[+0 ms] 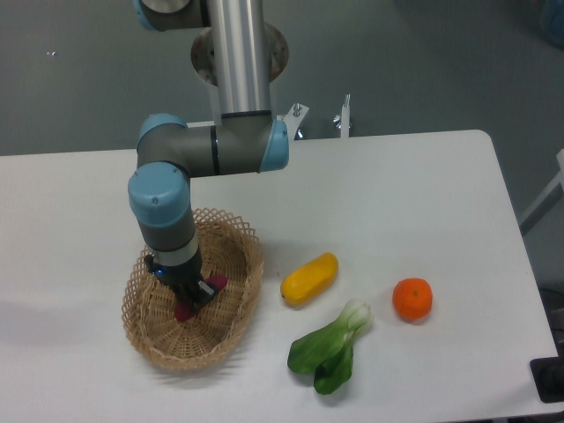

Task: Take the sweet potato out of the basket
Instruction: 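Lift the sweet potato out of the basket and carry it away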

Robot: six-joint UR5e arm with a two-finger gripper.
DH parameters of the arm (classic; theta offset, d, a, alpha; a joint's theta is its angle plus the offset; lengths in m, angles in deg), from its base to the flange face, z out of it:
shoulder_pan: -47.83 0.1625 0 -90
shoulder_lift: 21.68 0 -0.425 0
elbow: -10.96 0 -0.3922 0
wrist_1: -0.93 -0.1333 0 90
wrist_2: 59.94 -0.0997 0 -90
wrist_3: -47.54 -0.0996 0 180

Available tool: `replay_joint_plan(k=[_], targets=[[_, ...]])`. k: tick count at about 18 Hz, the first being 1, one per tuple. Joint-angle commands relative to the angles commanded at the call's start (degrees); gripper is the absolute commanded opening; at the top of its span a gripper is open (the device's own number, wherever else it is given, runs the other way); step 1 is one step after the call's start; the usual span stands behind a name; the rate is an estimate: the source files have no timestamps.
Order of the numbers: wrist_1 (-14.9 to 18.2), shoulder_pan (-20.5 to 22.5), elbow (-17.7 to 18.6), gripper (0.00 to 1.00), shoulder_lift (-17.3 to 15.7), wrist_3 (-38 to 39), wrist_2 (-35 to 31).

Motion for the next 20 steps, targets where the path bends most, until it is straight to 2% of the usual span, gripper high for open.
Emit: replay_joint_plan(k=[1,6,10,14,20], targets=[[0.9,1.5,-1.5,0.16,-0.4,-2.4,-0.1],[3.7,10.4,-3.3,0.16,-3.2,-11.6,0.4],[10.2,17.7,-5.5,0.16,-5.2,-20.1,0.5],[11.3,22.9,-5.5,0.16,-6.4,-25.7,0.9],[11.6,27.1,-5.2,0.16,-6.8,-28.4,2.2]])
